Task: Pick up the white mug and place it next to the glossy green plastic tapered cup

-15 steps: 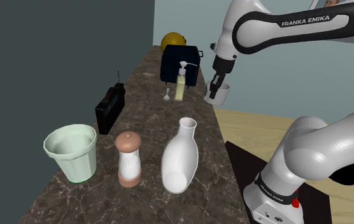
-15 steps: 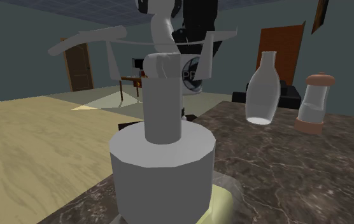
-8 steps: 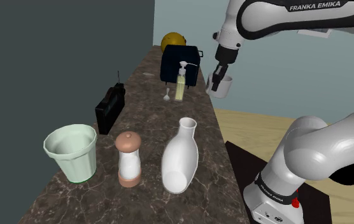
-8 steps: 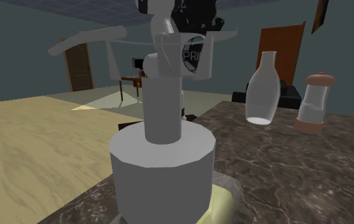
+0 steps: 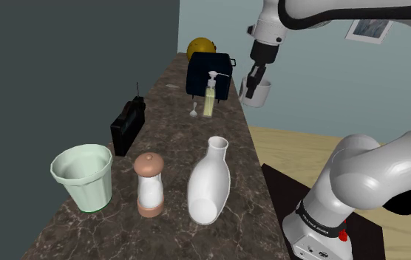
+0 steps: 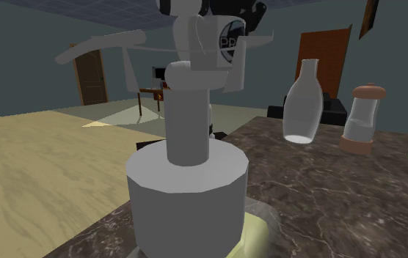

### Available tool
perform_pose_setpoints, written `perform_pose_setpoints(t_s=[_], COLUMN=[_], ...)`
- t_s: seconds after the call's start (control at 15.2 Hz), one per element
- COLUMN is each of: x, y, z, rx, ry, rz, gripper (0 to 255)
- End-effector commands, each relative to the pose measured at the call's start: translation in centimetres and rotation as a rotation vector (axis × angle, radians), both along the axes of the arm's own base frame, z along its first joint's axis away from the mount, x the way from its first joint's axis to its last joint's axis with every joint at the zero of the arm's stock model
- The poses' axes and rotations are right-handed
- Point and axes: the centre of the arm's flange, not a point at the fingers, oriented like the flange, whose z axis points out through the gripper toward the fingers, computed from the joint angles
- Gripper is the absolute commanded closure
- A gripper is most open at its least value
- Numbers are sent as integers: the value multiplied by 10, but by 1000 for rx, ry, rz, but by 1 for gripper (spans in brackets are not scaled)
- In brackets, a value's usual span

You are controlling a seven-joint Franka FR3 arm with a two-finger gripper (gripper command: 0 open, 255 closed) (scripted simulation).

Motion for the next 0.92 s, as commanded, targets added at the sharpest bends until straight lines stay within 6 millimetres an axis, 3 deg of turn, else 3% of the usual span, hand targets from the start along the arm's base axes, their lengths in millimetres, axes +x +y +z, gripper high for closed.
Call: perform_pose_setpoints(t_s=[0.0, 0.86], x=[-2, -6], y=[23, 195], z=[1, 1], rx=[0, 0], ry=[0, 0], rz=[-1, -1], gripper=[255, 255])
